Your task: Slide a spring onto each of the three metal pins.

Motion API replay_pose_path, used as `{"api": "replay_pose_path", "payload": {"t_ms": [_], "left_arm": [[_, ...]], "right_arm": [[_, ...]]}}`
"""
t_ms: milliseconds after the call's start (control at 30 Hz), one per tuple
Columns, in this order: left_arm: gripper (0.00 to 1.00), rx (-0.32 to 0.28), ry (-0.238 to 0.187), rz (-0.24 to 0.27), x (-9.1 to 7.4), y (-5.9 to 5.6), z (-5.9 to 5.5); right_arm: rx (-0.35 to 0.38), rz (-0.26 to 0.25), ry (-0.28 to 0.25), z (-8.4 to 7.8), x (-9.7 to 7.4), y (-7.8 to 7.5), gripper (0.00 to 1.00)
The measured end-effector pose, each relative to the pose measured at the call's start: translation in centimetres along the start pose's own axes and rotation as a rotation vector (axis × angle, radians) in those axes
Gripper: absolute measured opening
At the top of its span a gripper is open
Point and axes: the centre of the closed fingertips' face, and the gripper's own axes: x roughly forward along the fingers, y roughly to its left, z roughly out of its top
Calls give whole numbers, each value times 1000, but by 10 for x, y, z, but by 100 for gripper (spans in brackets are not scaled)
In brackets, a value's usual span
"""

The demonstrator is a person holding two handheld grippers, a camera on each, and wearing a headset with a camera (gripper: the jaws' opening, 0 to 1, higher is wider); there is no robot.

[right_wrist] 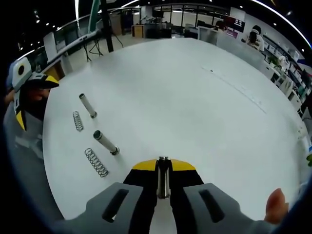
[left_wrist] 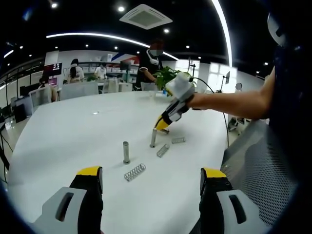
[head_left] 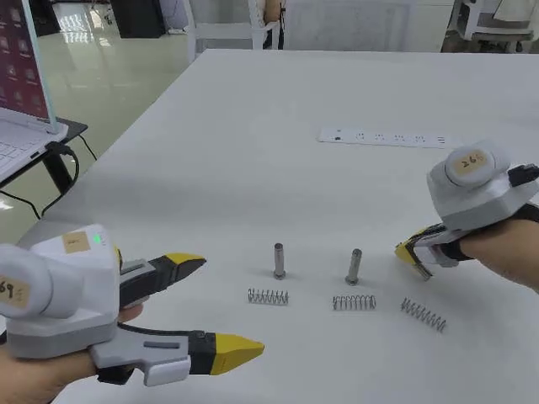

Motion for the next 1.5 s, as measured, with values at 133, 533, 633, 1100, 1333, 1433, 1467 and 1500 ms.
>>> {"api": "replay_pose_path", "payload": {"t_ms": [133,533,633,1100,1333,1433,1467,1500], "left_arm": [[79,2,-4,0,-1,0,1],[79,11,-6,-7,0,-2,2],[79,14,-6,-10,1,-2,3],[79,20,-8,-12,0,-3,4],[79,24,-3,-15,0,-3,3],[78,24,-2,-14,0,-3,3],[78,25,0,-13,0,-3,3],[78,25,0,-13,0,-3,3]], "right_arm": [[7,2,-10,0,-7,1,6],[0,3,-34,0,-21,4,6],[-6,1,-34,0,-23,5,6],[-13,-5,-44,-6,-31,7,6],[-22,-1,-53,-8,-34,8,6],[-13,0,-54,-9,-36,9,6],[-10,-1,-54,-9,-36,8,6],[-4,0,-54,-9,-37,8,6]]}}
